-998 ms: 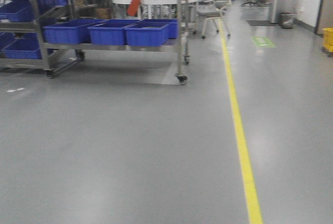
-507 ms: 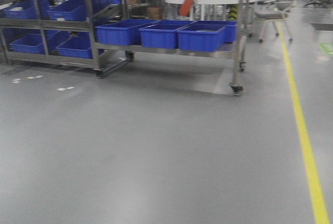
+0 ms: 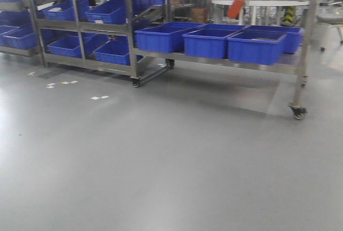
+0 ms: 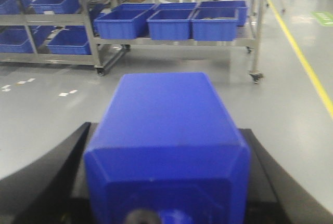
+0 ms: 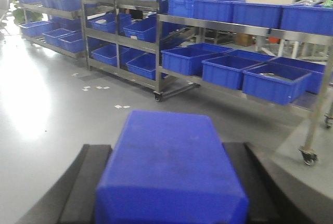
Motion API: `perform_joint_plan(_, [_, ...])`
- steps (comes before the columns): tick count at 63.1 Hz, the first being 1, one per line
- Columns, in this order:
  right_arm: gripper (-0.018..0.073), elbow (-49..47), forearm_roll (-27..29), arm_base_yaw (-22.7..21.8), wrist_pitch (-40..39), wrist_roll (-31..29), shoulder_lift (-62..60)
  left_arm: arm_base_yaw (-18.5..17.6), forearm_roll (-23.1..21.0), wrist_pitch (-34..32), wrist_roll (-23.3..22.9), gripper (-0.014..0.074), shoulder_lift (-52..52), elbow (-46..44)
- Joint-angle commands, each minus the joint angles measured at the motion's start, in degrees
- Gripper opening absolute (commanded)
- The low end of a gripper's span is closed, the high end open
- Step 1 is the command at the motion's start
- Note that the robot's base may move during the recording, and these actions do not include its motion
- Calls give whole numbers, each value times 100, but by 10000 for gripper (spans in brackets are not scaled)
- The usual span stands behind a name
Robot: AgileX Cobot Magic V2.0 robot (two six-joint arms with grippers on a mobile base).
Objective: Pick and sort blue part to right shelf
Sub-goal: 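Drive the base down the aisle to the shelf of blue bins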
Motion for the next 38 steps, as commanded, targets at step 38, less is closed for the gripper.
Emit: perform_joint_plan(38, [160,-151,-101,-5,-545,-43,40,-11,18,-502,-8,251,81,-164])
